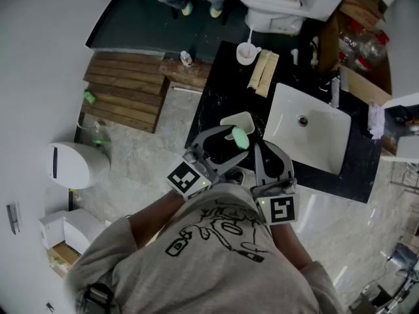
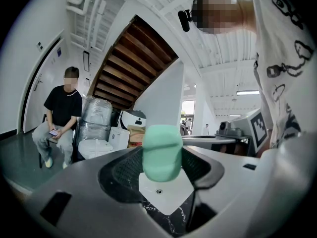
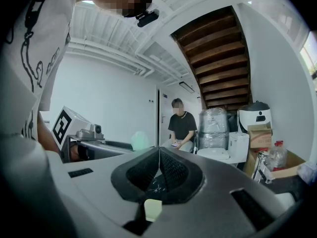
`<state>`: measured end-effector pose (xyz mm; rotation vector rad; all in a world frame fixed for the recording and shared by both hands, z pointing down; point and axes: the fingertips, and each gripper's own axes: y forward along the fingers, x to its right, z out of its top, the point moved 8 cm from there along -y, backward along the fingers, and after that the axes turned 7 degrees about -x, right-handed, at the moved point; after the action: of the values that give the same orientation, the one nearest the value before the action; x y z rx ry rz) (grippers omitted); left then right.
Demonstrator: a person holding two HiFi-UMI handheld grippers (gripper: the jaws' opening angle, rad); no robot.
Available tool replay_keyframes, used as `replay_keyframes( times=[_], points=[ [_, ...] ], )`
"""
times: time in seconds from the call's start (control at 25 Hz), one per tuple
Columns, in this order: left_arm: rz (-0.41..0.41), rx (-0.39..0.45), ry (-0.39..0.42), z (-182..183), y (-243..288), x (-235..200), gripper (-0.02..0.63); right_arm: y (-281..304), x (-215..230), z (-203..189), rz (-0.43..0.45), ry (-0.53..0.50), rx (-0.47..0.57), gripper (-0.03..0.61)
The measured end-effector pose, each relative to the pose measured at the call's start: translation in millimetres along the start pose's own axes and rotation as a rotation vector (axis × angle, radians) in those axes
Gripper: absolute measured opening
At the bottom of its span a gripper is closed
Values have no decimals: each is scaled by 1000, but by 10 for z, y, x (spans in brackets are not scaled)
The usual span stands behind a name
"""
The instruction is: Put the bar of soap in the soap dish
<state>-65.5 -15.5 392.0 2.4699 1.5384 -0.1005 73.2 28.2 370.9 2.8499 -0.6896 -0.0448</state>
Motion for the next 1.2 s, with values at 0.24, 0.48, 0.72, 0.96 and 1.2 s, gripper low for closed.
replay_keyframes(
  times=[0.24,0.48,0.72,0.96,1.2],
  points=[
    [1,-17,-7,-125,55,-45,245,52,19,-81,0,-9,-8,23],
    [6,-41,-22,-236,67,-98,245,108,12,-148,11,-22,-8,23],
    [13,-62,-24,-332,93,-155,245,181,19,-262,29,-36,-25,22],
    [20,-87,-27,-441,106,-195,245,228,31,-390,36,-30,-46,23],
    [24,-116,-31,-561,129,-232,245,264,42,-500,37,-32,-67,23]
  ],
)
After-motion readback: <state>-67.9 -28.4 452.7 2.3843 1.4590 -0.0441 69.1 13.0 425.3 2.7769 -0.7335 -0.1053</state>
